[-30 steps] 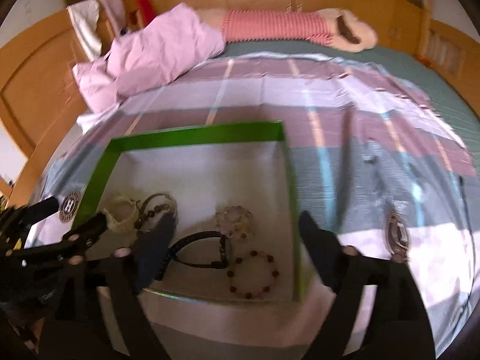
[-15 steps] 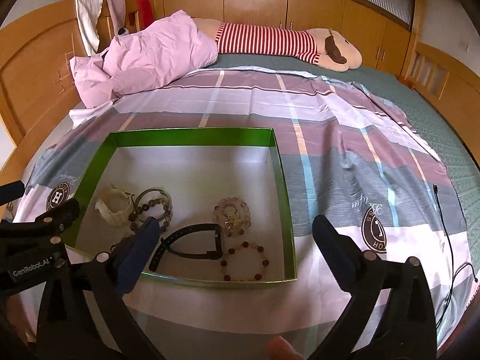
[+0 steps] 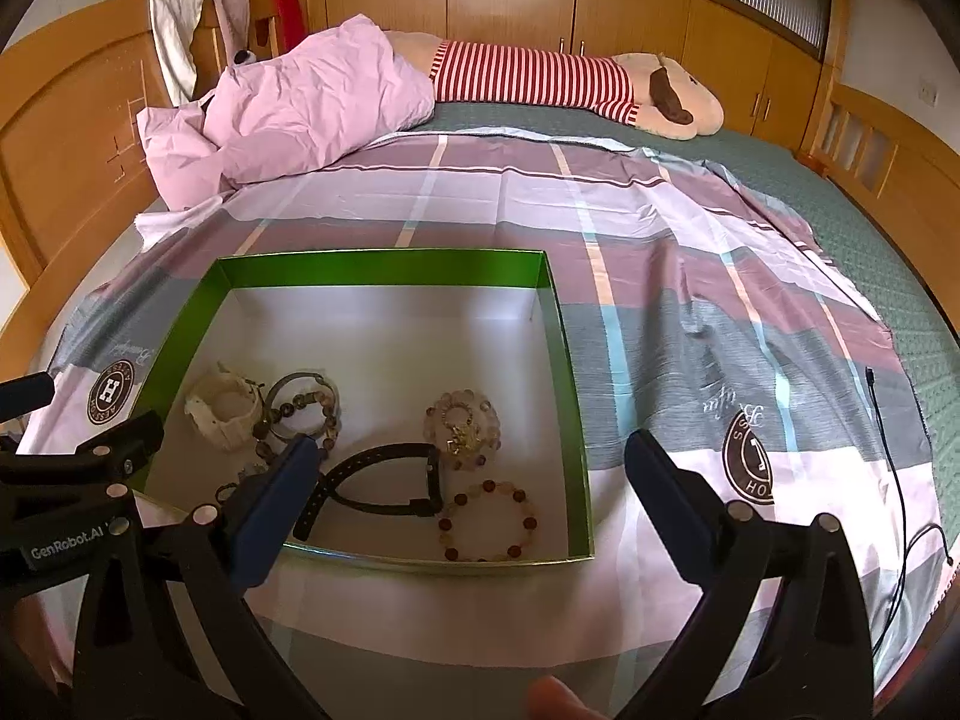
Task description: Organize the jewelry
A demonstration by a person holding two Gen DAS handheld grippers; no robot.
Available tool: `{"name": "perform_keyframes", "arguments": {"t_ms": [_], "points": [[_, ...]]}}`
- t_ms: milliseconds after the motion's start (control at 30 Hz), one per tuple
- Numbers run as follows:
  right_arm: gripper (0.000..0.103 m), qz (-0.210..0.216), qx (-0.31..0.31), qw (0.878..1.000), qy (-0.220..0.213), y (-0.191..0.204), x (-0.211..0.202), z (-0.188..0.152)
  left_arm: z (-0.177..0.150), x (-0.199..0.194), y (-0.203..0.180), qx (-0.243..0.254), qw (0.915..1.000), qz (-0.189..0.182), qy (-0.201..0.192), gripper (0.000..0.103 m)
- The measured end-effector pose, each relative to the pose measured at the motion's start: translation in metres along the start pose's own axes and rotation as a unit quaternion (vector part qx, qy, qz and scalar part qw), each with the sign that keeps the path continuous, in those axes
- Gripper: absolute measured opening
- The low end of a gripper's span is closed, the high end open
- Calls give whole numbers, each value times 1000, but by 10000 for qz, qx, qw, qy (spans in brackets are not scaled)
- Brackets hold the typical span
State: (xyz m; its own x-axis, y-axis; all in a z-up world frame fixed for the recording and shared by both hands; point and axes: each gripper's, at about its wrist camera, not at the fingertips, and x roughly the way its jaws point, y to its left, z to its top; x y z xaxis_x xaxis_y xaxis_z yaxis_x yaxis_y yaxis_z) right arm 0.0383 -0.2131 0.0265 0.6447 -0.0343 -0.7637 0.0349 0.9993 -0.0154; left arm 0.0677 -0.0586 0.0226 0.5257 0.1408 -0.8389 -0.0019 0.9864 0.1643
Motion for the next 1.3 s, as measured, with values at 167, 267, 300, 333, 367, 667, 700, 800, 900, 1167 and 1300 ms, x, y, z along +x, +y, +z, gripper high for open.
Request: {"name": "perform_keyframes", "arguments": {"t_ms": [167,267,300,333,367,667,700,800,900,1167,1300], "points": [[99,-32,-38,10000,4,0,0,-1,-1,1,-1,31,10000,7,20,97],[99,-39,-43,10000,10,0,1,-1,-1,2,-2,39,10000,25,38,97],[99,-39,-47,10000,11,-1,1,-2,-1,2,-2,37,10000,28,44,97],[99,-38,-48,10000,14,-1,1,-2,-1,2,-2,34,10000,32,47,97],[99,-32,-48,10000,16,-1,1,-2,-1,2,-2,37,10000,37,47,97],[99,-30,-61,10000,38,-1,3,-4,-2,3,-2,79,9999,101,61,97],[99,-30,-60,10000,39,-1,3,-4,-2,4,-2,83,9999,104,64,97],[99,-42,-66,10000,29,0,3,-4,-2,4,-2,92,9999,112,63,97],[99,-37,-72,10000,37,0,4,-4,-2,4,-2,120,9998,137,55,97],[99,-89,-143,9999,32,0,5,-7,-3,6,-3,163,9997,187,68,97],[99,-96,-147,9998,41,0,5,-7,-3,6,-4,166,9996,192,77,97]]}}
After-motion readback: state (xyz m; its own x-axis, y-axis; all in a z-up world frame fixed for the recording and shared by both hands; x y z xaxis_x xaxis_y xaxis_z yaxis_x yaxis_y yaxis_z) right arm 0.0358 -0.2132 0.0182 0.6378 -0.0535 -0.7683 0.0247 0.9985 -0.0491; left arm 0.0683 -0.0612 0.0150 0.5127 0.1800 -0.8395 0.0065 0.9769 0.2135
